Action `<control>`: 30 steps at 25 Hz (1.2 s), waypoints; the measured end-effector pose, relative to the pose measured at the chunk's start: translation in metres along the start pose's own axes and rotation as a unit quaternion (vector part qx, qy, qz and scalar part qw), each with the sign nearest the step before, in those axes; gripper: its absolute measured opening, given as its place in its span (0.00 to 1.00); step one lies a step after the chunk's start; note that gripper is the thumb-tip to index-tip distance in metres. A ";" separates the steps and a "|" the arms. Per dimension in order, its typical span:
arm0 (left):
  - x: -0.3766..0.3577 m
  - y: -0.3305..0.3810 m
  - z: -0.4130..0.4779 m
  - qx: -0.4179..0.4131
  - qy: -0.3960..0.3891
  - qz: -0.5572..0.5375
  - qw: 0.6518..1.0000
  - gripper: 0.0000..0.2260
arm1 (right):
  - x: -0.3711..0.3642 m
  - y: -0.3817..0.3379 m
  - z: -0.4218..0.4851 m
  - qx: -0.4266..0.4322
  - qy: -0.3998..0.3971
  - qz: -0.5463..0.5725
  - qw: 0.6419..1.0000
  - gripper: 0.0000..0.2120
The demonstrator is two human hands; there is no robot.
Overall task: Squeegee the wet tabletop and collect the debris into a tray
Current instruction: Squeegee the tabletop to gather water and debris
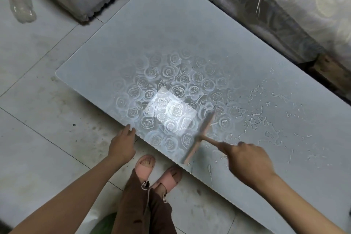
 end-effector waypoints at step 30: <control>0.084 0.104 0.118 -0.162 -0.044 0.275 0.947 0.19 | 0.057 0.007 0.102 -0.004 0.003 0.082 0.997 0.17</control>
Point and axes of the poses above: each hand's wrist, its own z-axis towards the middle knuckle, its own x-axis out of the back of the hand, y = z × x, the point moved 4 cm from there along z, towards the middle knuckle, and after that the axes turned 9 degrees about z, right-handed, at the moved point
